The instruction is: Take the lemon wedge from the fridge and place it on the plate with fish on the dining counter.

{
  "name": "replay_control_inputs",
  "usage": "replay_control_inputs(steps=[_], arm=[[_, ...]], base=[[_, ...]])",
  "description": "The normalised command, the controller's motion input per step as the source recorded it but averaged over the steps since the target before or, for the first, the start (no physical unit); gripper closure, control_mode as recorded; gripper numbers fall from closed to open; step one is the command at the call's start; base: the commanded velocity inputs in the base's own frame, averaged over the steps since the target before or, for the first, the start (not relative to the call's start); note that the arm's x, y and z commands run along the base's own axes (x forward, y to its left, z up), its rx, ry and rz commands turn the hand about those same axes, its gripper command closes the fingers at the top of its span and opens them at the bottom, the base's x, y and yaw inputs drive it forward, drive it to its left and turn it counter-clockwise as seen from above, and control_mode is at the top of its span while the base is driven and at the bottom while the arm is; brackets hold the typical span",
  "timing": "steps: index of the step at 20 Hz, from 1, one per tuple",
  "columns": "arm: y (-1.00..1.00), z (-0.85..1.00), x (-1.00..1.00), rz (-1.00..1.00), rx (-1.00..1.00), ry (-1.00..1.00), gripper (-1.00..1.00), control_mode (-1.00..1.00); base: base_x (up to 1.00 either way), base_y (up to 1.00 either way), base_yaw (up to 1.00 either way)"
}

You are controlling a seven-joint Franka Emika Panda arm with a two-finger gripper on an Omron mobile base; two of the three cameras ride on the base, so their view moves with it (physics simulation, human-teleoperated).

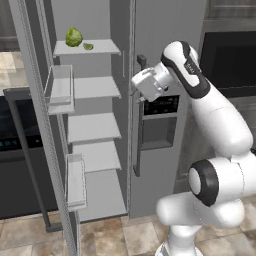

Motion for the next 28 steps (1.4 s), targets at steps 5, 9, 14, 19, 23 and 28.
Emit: replay_control_inputs(steps=[5,9,14,19,23,28], arm=[[-0.59,-0.48,-1.00,-0.01,-0.21,-0.14,-1.00,-1.00],[-0.16,-0.19,-0.94,-0.14,-0.23,0.00,-1.00,-1.00],[-0.10,0.00,-0.75,-0.22,-0.17,0.00,-1.00,-1.00],[-0.01,0.00,-0.22,-0.12,-0.06,-0.06,-1.00,-1.00],[0.00,0.00,0.00,0.00,0.00,0.00,-1.00,-1.00],[-0.07,0.00,-0.12,-0.07,-0.01,0.00,-1.00,-1.00]], base=[[0.00,0.00,0.00],[0.00,0.00,0.00],[0.00,0.00,0.00],[0.00,0.00,0.00],[0.00,0.00,0.00],[0.00,0.00,0.00]])
